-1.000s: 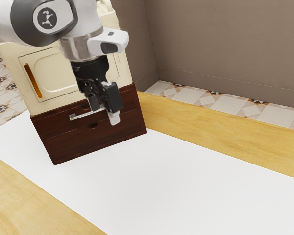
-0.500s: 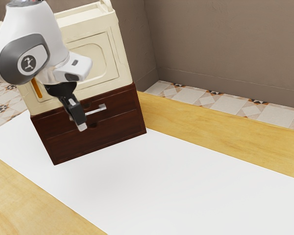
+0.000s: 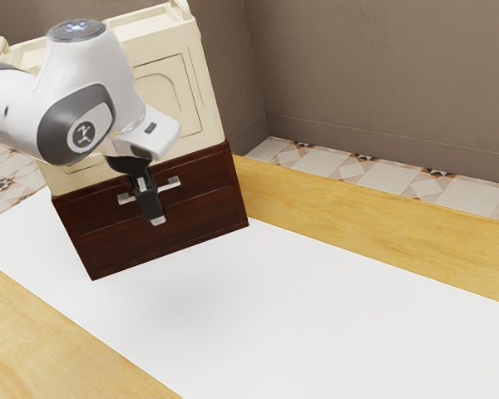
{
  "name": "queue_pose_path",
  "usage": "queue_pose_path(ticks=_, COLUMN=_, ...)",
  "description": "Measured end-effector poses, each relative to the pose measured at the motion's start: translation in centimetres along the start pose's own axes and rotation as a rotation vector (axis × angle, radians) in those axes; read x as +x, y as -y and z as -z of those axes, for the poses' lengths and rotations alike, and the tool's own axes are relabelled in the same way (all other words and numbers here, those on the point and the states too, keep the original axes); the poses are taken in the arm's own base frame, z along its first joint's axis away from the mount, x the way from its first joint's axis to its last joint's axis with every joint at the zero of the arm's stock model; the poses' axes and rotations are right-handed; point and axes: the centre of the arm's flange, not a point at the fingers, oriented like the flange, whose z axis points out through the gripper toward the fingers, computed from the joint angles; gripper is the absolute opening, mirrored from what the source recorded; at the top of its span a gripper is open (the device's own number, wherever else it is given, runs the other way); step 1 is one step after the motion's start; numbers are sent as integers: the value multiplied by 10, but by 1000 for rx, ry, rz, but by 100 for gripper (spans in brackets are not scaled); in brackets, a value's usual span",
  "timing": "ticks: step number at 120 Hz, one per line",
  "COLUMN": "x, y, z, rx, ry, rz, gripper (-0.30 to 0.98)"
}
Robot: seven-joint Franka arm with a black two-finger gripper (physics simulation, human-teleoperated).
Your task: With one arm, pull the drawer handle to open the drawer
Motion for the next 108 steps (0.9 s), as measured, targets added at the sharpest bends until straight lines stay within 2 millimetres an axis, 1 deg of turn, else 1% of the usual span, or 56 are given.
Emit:
queue_pose_path(ticks=4, x=-1, y=0, z=0, rx=21, ry=3, rz=-10, gripper=67)
queue_pose_path(ticks=12, x=-10, y=-9, z=2, rx=60, ry=-1, rz=-33, gripper=67)
queue_pose_path(ticks=19, x=-14, y=-22, z=14, rx=107, ry=-18, rz=-60, gripper=67)
queue_pose_path(ticks=24, x=-13, y=-30, z=23, rx=141, ry=-31, rz=-80, gripper=67)
queue_pose_path(ticks=33, x=-11, y=-34, z=29, rx=181, ry=-43, rz=-93, gripper=67)
queue_pose_path(ticks=43, x=-7, y=-33, z=26, rx=202, ry=-43, rz=-97, gripper=66)
queue_pose_path(ticks=64, x=-1, y=-27, z=10, rx=210, ry=-33, rz=-91, gripper=63)
queue_pose_path(ticks=88, x=-6, y=-10, z=-7, rx=218, ry=-31, rz=-55, gripper=60)
queue_pose_path(ticks=103, x=-9, y=-3, z=-10, rx=225, ry=-39, rz=-36, gripper=54)
queue_pose_path(ticks=108, x=-10, y=-1, z=-11, rx=226, ry=-39, rz=-30, gripper=51)
